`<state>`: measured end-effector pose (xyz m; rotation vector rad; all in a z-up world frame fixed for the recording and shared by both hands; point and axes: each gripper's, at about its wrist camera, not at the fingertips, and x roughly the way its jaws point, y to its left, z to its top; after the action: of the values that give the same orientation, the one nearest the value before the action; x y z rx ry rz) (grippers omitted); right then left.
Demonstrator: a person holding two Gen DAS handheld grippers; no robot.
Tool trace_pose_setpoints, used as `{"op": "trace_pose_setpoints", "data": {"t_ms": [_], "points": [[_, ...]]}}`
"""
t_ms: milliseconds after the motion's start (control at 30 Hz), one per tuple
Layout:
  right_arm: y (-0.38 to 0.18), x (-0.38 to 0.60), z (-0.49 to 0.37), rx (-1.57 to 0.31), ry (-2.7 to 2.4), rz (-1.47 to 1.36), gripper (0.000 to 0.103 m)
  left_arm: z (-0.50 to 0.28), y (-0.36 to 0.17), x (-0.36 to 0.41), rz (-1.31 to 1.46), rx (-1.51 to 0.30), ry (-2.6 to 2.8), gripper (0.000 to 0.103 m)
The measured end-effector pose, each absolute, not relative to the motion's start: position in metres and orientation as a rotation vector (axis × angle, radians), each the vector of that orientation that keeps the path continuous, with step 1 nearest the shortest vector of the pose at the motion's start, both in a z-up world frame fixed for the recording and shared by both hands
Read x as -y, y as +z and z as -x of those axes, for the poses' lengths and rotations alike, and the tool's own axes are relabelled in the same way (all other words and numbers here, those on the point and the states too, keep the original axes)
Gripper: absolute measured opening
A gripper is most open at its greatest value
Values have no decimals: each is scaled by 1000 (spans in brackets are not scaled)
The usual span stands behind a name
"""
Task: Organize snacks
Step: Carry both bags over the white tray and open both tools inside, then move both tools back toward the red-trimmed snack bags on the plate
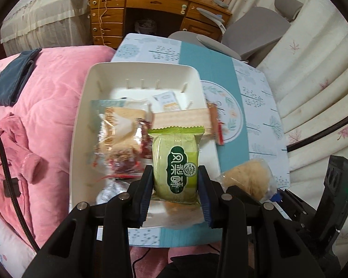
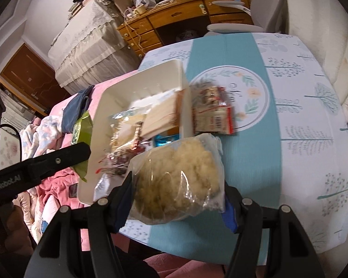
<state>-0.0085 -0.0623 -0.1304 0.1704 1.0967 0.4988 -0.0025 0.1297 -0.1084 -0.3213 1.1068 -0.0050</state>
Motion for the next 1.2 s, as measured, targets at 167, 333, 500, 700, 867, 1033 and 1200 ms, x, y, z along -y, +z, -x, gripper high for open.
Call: {"op": "trace_pose_setpoints", "data": {"t_ms": [167, 333, 500, 700, 867, 1033, 1200], "points": [[-130, 38, 16, -1081, 546, -150, 66, 7, -110, -151, 317, -1098, 14, 36], [-127, 16, 17, -1063, 591, -128, 66, 7, -106, -162, 306, -1075, 29, 36], [-127, 4, 11, -1081, 594, -99, 73, 0, -108, -171, 297, -1108, 28, 55], [-126, 5, 8, -1083, 572, -92, 95, -10, -106, -167, 257, -1133, 25, 74], [-126, 18, 5, -1079, 542, -92, 95, -26, -103, -157, 246, -1168, -13, 76], [-129, 36, 3, -1076, 492, -84, 95, -48, -95, -136, 207, -1204, -63, 79], [-136, 58, 0, -1082, 440, -39, 95, -74, -85, -107, 155, -1230, -123, 79]]}}
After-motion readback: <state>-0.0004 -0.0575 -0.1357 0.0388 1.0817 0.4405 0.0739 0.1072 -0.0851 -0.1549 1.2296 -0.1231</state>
